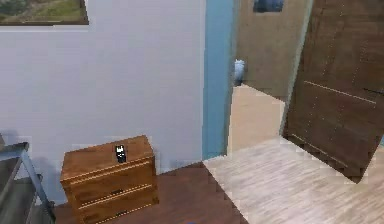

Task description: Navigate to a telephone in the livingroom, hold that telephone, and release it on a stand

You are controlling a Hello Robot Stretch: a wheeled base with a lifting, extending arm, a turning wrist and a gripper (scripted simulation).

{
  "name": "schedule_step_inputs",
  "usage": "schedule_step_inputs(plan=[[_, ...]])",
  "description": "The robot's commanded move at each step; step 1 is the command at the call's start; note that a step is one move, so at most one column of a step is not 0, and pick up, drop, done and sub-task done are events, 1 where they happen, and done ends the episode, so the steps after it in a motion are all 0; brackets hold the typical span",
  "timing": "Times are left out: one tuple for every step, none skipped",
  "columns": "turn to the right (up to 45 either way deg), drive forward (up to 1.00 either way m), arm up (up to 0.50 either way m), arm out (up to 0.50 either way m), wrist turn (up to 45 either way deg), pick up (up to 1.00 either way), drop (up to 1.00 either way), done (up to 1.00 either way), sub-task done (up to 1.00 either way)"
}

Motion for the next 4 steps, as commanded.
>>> schedule_step_inputs(plan=[[-24.0, 0.00, 0.00, 0.00, 0.0, 0.00, 0.00, 0.00, 0.00], [0.0, 0.70, 0.00, 0.00, 0.0, 0.00, 0.00, 0.00, 0.00], [-45.0, 0.00, 0.00, 0.00, 0.0, 0.00, 0.00, 0.00, 0.00], [-36.0, 0.00, 0.00, 0.00, 0.0, 0.00, 0.00, 0.00, 0.00]])
